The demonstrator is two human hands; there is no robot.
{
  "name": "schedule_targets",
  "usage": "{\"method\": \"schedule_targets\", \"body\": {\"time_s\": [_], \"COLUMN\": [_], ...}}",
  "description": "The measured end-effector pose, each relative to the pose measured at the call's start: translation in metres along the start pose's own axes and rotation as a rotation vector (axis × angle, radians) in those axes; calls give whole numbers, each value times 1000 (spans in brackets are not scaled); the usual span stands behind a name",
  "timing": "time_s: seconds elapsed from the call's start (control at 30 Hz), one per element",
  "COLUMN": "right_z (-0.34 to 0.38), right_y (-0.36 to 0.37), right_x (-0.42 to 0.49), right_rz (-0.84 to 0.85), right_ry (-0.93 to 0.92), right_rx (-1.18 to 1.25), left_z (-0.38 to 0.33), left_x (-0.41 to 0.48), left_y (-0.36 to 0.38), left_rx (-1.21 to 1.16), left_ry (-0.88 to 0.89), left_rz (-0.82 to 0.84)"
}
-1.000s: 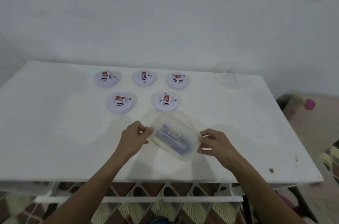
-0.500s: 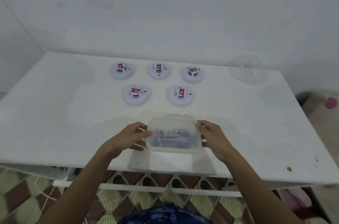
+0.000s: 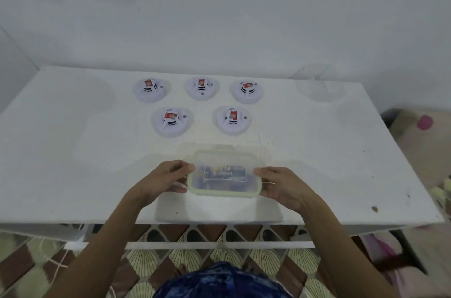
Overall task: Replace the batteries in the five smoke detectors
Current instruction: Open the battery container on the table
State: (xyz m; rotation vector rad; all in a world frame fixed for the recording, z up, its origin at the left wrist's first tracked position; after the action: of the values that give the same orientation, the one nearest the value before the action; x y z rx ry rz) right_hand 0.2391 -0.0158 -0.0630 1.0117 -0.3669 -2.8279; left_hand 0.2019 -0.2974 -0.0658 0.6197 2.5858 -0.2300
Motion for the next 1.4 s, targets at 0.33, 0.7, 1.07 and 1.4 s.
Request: {"method": "schedule_targets", "body": {"time_s": [0.33, 0.7, 1.07, 1.4], "right_z": [-7, 9, 45, 47], "right_y": [5, 3, 20, 25], "right_x": [6, 11, 6, 1], "right_rz": [45, 53, -67, -174], "right_ry": [11, -38, -318, -170], "right_rx": [88, -28, -711, -1076], "left_z": [6, 1, 3, -32], "left_x": [3, 1, -10, 5], "left_y": [9, 12, 13, -3], "left_rx": [-132, -144, -46, -98], "left_ry": [0, -4, -60, 152], "left_rz": [115, 123, 60, -193]}}
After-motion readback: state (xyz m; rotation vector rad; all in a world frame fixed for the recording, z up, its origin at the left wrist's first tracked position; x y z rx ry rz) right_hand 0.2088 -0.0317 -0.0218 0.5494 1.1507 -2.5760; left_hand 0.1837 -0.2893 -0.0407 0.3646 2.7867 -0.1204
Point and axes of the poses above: each hand's wrist, its own x-axis towards the middle knuckle, its own y-axis out of the palm, z = x × y, the point moved 6 cm from there along x, towards the middle knuckle, and after that the axes turned 3 degrees about z, right-handed, at the moved point
